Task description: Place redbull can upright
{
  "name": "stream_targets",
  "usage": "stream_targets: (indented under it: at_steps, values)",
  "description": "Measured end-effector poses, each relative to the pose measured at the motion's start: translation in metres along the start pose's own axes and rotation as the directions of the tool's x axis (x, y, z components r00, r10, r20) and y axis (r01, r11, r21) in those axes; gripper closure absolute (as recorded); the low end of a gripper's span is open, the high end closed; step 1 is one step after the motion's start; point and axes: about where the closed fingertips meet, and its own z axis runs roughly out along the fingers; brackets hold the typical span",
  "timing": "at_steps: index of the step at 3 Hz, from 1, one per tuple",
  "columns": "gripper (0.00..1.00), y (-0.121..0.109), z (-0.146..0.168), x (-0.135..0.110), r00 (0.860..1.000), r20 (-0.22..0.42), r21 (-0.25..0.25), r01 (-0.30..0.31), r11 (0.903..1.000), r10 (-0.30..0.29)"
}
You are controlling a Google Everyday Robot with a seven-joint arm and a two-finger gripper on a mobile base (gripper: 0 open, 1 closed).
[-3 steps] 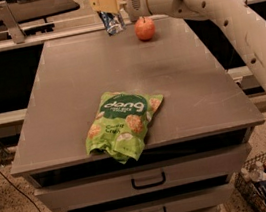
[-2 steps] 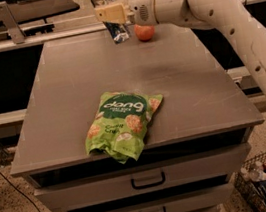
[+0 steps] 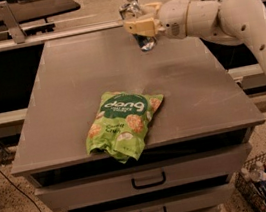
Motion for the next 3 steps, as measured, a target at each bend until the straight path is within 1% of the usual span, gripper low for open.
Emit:
stream_targets:
  at_steps: [1, 2, 3]
  values:
    - [1.0, -0.01, -0.03, 0.013, 0.998, 0.056, 0.029, -0.01, 0.9995, 0.008]
    - [1.0, -0.018, -0.057, 0.022, 0.992, 0.116, 0.053, -0.051, 0.9973, 0.045]
    - [1.0, -0.021, -0.079, 0.032, 0.986, 0.142, 0.063, -0.093, 0.9937, 0.083]
